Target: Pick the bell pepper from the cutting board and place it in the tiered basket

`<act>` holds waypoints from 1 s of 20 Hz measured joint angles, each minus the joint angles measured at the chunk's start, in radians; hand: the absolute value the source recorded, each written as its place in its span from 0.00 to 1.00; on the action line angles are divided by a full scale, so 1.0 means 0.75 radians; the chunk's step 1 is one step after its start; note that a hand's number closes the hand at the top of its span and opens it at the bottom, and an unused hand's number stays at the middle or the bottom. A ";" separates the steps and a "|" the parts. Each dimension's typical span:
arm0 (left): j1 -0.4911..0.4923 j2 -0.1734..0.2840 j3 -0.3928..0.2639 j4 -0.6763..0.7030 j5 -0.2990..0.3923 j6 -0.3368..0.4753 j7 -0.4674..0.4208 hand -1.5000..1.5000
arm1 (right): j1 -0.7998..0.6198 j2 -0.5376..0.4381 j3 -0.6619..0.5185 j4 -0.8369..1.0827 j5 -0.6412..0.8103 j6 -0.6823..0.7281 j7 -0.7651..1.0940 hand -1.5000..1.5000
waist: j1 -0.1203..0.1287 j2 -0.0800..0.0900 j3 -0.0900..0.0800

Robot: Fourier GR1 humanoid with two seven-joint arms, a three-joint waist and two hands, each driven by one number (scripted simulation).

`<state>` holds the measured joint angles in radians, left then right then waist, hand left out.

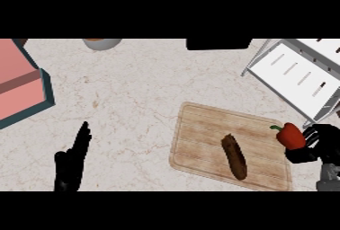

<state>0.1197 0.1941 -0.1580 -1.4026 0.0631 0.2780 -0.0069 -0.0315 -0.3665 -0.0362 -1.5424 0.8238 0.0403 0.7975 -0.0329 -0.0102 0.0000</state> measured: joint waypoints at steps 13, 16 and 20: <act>0.005 -0.002 0.011 -0.011 -0.008 -0.004 0.014 0.50 | 0.120 -0.293 -0.577 -0.756 -0.412 0.148 0.012 1.00 | 0.002 0.002 -0.002; -0.007 -0.018 0.002 -0.001 -0.028 -0.002 0.002 0.50 | 0.054 -0.384 -0.670 -0.804 -0.477 0.240 0.074 1.00 | 0.020 0.005 -0.001; -0.036 -0.028 0.006 0.011 -0.042 -0.014 0.010 0.50 | -0.058 -0.479 -0.744 -0.785 -0.523 0.321 0.136 1.00 | 0.035 0.010 -0.001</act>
<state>0.0926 0.1734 -0.1535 -1.3944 0.0314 0.2673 0.0005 -0.0747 -0.7258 -0.5945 -2.1310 0.4315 0.2811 0.8997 -0.0064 -0.0030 -0.0006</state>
